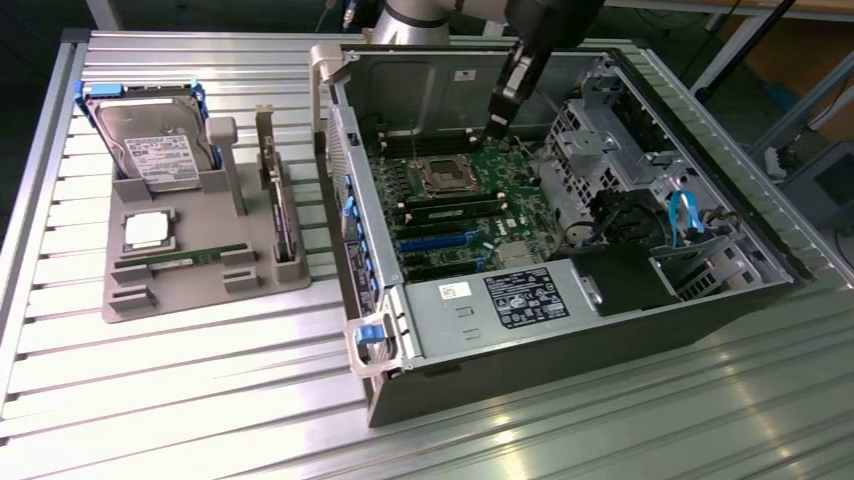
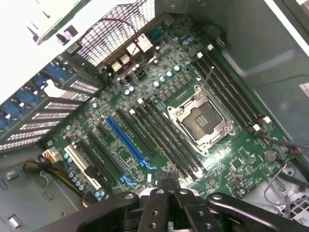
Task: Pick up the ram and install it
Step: 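Press down the ram until it locks into place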
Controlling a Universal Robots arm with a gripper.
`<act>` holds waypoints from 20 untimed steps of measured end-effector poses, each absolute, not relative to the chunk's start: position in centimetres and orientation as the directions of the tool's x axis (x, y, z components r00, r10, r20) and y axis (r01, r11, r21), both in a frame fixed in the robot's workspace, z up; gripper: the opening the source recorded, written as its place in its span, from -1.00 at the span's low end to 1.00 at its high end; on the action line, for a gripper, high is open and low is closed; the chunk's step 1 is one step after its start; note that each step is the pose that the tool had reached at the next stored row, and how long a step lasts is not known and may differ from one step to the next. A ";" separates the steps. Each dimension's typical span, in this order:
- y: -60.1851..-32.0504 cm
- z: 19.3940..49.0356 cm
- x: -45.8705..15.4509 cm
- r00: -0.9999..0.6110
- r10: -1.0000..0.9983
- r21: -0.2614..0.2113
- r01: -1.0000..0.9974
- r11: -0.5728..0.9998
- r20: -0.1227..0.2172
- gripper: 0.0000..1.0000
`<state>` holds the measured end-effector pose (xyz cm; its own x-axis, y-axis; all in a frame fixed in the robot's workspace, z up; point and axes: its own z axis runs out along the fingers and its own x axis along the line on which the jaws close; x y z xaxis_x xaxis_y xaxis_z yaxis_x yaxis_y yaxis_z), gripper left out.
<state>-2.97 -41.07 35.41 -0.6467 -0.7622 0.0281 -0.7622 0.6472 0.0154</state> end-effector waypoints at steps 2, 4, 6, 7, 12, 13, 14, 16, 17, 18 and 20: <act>-41.1 35.4 -3.0 -0.680 -0.733 0.015 -0.733 0.680 0.028 -0.80; -41.1 35.4 -3.0 -0.697 -0.716 0.015 -0.716 0.698 0.028 -0.80; -41.1 35.4 -3.0 -0.713 -0.700 0.015 -0.700 0.714 0.028 -0.80; -41.1 35.4 -3.0 -0.722 -0.692 0.015 -0.691 0.722 0.028 -0.80; -41.1 35.4 -3.0 -0.764 -0.644 0.015 -0.644 0.765 0.028 -0.80; -41.1 35.4 -3.0 -0.772 -0.635 0.015 -0.635 0.773 0.028 -0.80; -41.1 35.4 -3.0 -0.787 -0.617 0.015 -0.617 0.787 0.028 -0.80; -41.1 35.4 -3.0 -0.803 -0.595 0.015 -0.595 0.804 0.028 -0.80; -41.1 35.4 -3.0 -0.813 -0.582 0.015 -0.582 0.813 0.028 -0.80; -41.1 35.4 -3.0 -0.820 -0.572 0.015 -0.572 0.820 0.028 -0.80; -41.1 35.4 -3.0 -0.836 -0.549 0.015 -0.548 0.836 0.028 -0.80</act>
